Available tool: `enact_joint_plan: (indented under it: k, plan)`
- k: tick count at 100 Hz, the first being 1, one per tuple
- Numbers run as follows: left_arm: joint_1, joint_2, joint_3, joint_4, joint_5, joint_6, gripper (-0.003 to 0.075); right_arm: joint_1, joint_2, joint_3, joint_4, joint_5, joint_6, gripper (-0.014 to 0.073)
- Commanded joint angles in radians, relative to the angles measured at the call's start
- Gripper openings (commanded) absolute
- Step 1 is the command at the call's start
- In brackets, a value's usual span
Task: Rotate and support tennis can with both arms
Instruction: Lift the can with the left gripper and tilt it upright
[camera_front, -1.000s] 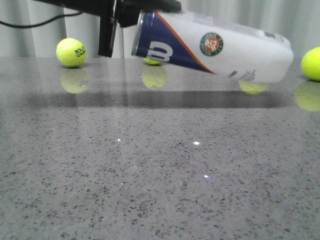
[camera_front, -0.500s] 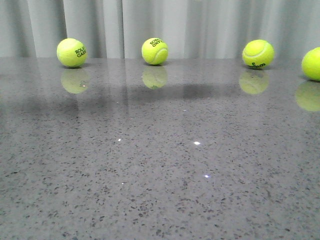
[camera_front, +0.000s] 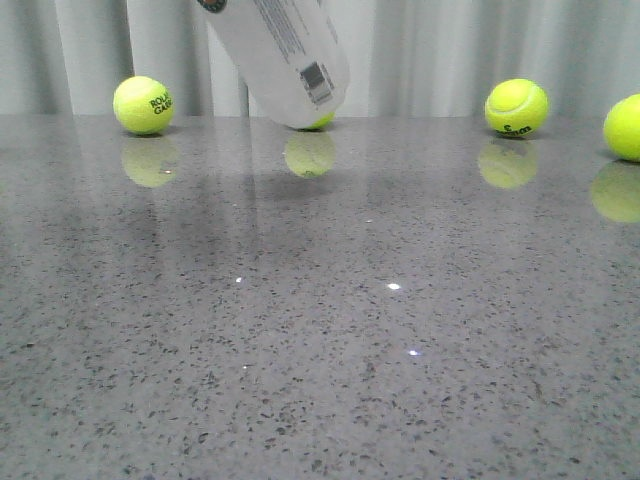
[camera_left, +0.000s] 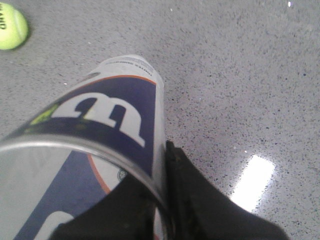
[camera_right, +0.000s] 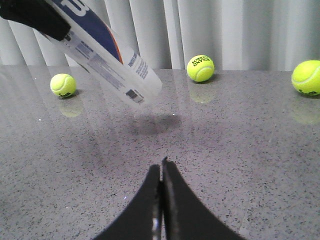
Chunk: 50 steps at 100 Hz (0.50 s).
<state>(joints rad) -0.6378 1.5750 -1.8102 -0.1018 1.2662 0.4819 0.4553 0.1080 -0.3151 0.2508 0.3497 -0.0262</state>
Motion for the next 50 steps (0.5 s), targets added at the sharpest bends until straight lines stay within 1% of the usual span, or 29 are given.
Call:
enact_joint_plan:
  k: [1,23,29,34,38,39,41,46,50]
  plan:
    - [-0.012,-0.017,-0.029,0.011,0.011,-0.016,-0.0018,-0.008,0.011,-0.025,0.007,-0.074,-0.007,-0.0061]
    - [-0.012,0.020,-0.029,0.009,0.011,-0.016,-0.0015,-0.008,0.011,-0.025,0.007,-0.074,-0.007,-0.0061]
    - [-0.012,0.030,-0.029,0.001,0.011,-0.016,0.0008,-0.008,0.011,-0.025,0.007,-0.074,-0.007,-0.0061]
    - [-0.012,0.035,-0.029,-0.009,0.011,-0.016,0.0060,-0.008,0.011,-0.025,0.007,-0.074,-0.007,-0.0061]
    - [-0.012,0.036,-0.029,-0.013,0.011,-0.016,0.0124,-0.008,0.011,-0.025,0.007,-0.074,-0.007,-0.0061]
    - [-0.012,0.036,-0.029,-0.015,0.011,-0.016,0.0149,-0.008,0.011,-0.025,0.007,-0.074,-0.007,-0.0061]
    - [-0.012,0.036,-0.029,-0.014,0.011,-0.016,0.0175,-0.008,0.011,-0.025,0.007,-0.074,-0.007,-0.0061]
    - [-0.012,0.036,-0.029,-0.014,0.011,-0.016,0.0291,-0.008,0.011,-0.025,0.007,-0.074,-0.007,-0.0061]
    - [-0.012,0.036,-0.029,-0.015,0.009,-0.016,0.0363,-0.008,0.011,-0.025,0.007,-0.074,-0.007,-0.0061]
